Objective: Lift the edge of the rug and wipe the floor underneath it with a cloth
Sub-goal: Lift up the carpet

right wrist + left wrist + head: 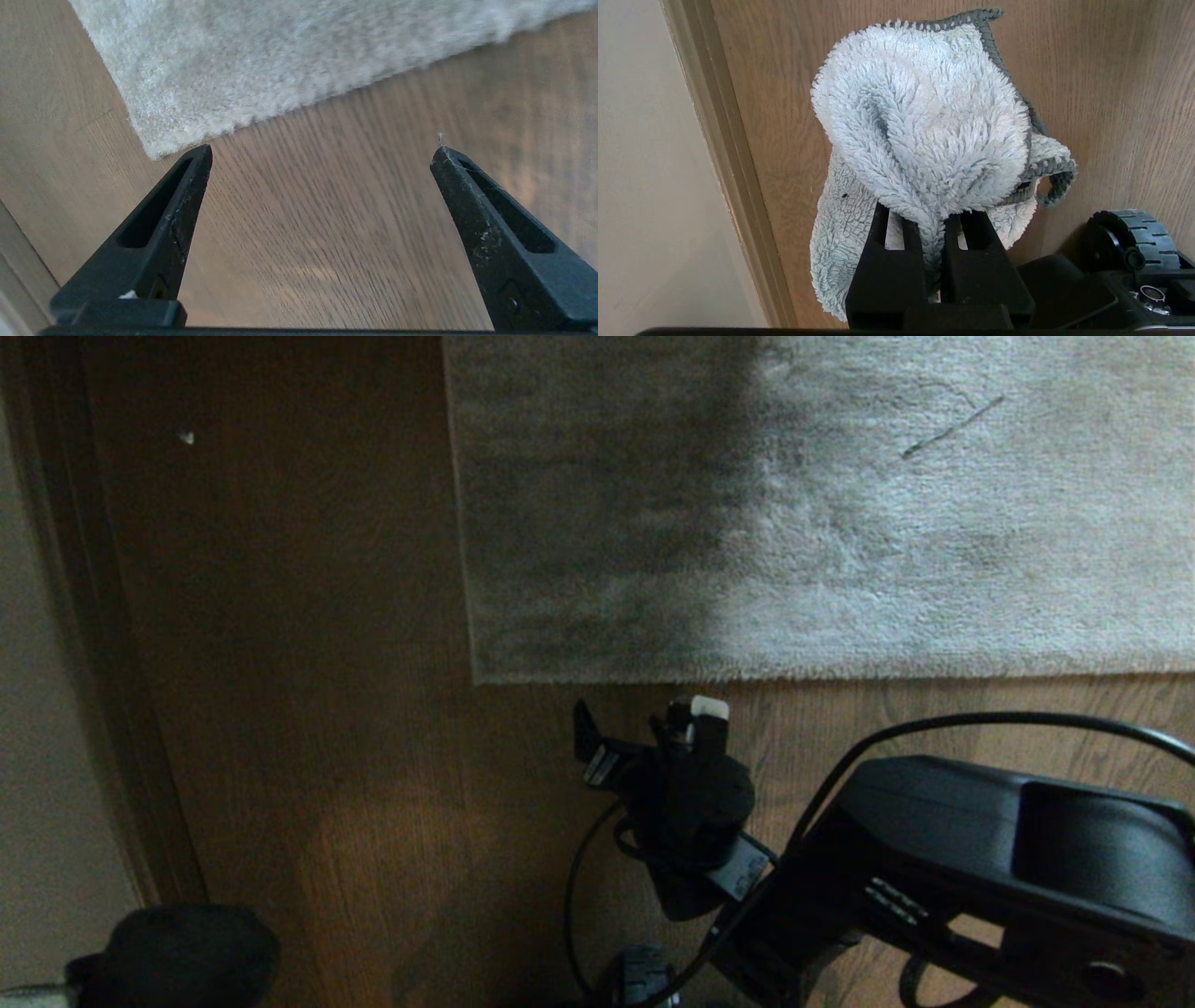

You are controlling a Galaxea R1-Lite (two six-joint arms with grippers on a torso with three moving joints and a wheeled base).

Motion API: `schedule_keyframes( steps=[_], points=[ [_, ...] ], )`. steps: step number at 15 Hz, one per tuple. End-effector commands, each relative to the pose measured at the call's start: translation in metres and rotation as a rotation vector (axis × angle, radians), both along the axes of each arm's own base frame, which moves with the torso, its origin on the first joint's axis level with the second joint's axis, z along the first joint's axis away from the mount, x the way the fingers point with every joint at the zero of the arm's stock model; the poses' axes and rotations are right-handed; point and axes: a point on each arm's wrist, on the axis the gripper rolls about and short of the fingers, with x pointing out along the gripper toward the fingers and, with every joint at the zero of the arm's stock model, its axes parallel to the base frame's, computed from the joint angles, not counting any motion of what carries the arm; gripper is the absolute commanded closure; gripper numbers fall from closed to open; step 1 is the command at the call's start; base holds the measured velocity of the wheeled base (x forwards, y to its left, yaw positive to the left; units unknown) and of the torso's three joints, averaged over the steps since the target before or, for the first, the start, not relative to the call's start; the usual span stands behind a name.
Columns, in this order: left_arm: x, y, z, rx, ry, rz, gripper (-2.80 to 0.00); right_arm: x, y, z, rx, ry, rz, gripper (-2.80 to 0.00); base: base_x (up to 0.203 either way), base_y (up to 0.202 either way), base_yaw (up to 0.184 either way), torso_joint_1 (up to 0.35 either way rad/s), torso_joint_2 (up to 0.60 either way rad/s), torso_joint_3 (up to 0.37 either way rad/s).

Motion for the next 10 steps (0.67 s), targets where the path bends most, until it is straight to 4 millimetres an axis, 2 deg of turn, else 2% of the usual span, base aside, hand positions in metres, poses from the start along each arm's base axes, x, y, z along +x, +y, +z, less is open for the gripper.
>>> schedule_keyframes(
  steps=[1,10],
  points=[
    [0.0,0.0,0.0,0.0,0.0,0.0,0.0,0.004,0.004,-0.004,0.024,-0.033,-0.003,-2.8,0.0,0.0,0.0,0.0,0.0,0.0],
    [0.0,0.0,0.0,0.0,0.0,0.0,0.0,0.02,0.012,-0.001,0.042,-0.087,0.018,-2.8,0.0,0.0,0.0,0.0,0.0,0.0]
  ],
)
